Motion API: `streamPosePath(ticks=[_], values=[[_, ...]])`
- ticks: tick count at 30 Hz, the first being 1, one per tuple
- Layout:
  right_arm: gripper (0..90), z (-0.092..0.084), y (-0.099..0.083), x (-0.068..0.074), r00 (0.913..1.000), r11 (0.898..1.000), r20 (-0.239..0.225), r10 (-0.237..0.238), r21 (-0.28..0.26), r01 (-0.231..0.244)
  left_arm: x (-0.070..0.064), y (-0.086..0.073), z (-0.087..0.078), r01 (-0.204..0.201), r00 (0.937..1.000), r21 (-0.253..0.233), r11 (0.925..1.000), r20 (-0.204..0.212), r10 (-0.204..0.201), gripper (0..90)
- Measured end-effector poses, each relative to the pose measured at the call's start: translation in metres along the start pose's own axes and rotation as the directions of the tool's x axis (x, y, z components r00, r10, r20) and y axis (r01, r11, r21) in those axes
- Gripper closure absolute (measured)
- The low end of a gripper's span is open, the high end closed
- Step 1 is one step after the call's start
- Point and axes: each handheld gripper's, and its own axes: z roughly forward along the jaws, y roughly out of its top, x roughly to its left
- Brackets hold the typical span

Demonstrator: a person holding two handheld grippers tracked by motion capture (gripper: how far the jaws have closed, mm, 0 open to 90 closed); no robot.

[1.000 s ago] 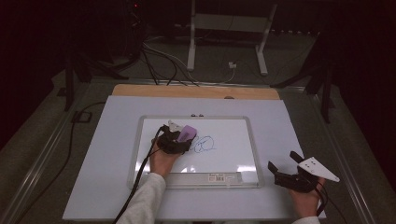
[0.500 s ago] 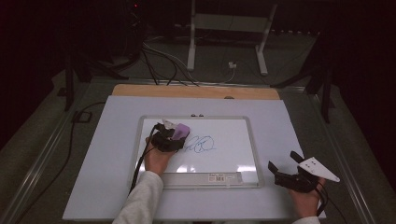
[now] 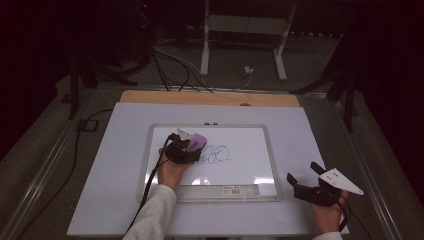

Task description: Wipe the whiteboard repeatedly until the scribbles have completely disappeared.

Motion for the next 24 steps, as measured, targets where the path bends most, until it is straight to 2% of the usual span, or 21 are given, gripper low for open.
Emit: streamPosePath(ticks=[11, 17, 20, 22, 24], values=[[2.1, 0.0, 0.0, 0.0, 1.0, 1.0, -0.001, -0.001, 0.0, 0.001, -0.01, 0.0, 0.0, -0.017, 0.9997, 0.002, 0.9998, 0.019, 0.017, 41.8], [2.1, 0.001, 0.0, 0.001, 1.0, 1.0, -0.003, -0.002, 0.001, 0.002, -0.025, 0.0, 0.001, -0.049, 0.9975, 0.002, 0.9988, 0.052, 0.049, 41.8], [2.1, 0.0, 0.0, 0.0, 1.0, 1.0, -0.003, -0.001, 0.001, 0.001, -0.031, 0.001, 0.001, -0.078, 0.9964, 0.006, 0.997, 0.034, 0.077, 41.8], [2.1, 0.0, 0.0, 0.0, 1.0, 1.0, -0.002, -0.001, 0.0, 0.001, -0.029, 0.001, 0.001, -0.07, 0.9968, 0.014, 0.9975, 0.04, 0.069, 41.8], [2.1, 0.0, 0.0, 0.0, 1.0, 1.0, -0.002, 0.0, -0.001, 0.0, -0.026, 0.002, 0.0, -0.07, 0.9973, 0.013, 0.9974, 0.021, 0.07, 41.8]])
